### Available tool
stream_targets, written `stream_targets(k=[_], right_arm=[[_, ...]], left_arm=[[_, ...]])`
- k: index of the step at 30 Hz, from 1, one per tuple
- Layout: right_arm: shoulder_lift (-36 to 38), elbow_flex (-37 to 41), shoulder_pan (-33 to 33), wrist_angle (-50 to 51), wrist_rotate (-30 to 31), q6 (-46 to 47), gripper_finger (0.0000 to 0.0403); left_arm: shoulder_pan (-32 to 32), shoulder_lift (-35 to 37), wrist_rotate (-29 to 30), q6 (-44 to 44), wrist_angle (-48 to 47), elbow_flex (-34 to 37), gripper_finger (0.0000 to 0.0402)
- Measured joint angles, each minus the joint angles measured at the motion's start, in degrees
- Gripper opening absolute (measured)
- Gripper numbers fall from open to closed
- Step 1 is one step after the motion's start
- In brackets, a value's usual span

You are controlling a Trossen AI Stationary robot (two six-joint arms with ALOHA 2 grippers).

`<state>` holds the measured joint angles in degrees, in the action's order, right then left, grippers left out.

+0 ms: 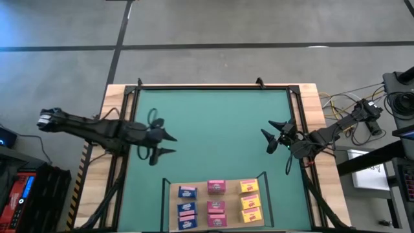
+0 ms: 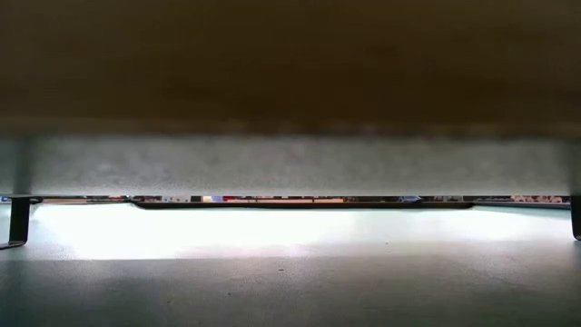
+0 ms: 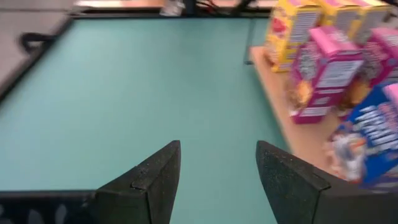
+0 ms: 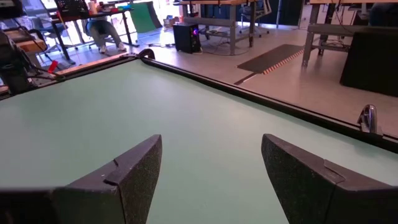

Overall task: Stack cereal on shelf
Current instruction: Return to Home Position

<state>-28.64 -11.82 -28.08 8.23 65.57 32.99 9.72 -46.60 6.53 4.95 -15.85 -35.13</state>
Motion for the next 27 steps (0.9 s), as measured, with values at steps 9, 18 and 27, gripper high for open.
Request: stream_targets(k=[9,18,27], right_arm=[[-0.02,0.0,-0.01,0.0,-0.01,0.0,0.0265],[-0.01,-0.01,0.0,0.0,0.0,0.0,0.0265],[-0.02,-0.01,0.01,0.0,0.0,0.0,0.0265]], left_arm=[[-0.02,16.46,5.99,1.99,1.23,12.98,0.0192],[-0.02,24.06,6.73,3.07,0.36,18.47,0.0192],[-0.02,28.21,10.5,7.49,0.34,20.94,0.0192]])
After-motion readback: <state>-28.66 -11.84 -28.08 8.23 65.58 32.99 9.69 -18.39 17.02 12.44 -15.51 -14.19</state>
